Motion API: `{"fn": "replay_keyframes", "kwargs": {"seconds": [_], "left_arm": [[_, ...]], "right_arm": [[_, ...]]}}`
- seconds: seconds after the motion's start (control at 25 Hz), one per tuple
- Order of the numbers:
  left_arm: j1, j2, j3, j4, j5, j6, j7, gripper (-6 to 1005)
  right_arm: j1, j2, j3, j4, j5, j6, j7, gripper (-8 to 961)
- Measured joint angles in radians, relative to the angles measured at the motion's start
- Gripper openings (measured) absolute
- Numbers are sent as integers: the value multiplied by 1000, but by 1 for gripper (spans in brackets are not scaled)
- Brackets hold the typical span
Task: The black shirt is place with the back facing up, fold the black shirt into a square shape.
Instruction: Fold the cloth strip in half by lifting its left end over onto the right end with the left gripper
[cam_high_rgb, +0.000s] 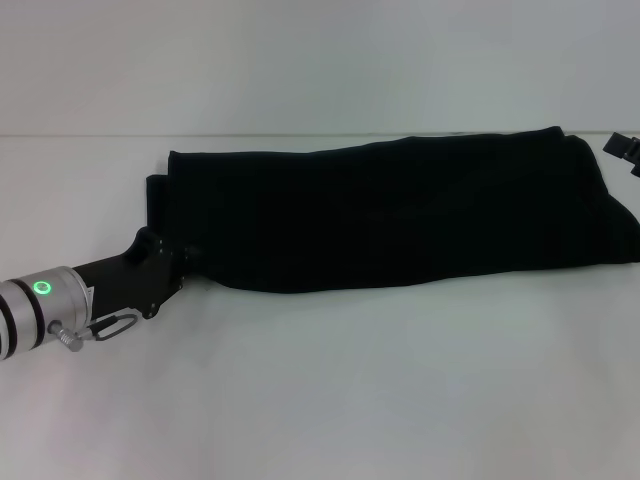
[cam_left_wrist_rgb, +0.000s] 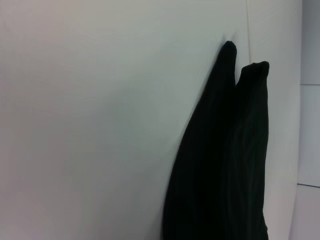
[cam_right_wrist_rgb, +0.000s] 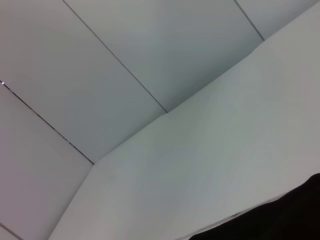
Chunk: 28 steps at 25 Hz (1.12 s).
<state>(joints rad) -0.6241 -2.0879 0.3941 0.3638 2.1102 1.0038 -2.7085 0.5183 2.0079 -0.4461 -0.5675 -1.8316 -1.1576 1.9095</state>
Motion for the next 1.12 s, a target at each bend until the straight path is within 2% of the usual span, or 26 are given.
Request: {"fn": "replay_keyframes", "kwargs": {"seconds": [0.04, 0.16, 0.36, 0.44, 0.72, 0.96, 1.12], "left_arm": [[0, 0, 0, 0, 0, 0, 1, 412], [0, 1, 3, 0, 2, 1, 8, 188], [3, 3, 14, 14, -6, 3, 55, 4], [7, 12, 15, 18, -7, 4, 74, 4], [42, 67, 14, 29, -1, 12, 134, 5], [96, 78, -9, 90, -10, -40, 144, 5], [124, 87, -66, 125, -10, -72, 147, 5]], "right_arm": [[0, 0, 1, 0, 0, 0, 0, 863], [0, 0, 3, 0, 0, 0, -1, 863], [0, 0, 3, 0, 0, -1, -1, 864], [-3, 0, 3, 0, 0, -1, 0, 864], [-9, -4, 3, 0, 0, -2, 4, 863], [-15, -6, 4, 0, -1, -4, 16, 862], [-18, -12, 4, 14, -5, -6, 16, 862]]}}
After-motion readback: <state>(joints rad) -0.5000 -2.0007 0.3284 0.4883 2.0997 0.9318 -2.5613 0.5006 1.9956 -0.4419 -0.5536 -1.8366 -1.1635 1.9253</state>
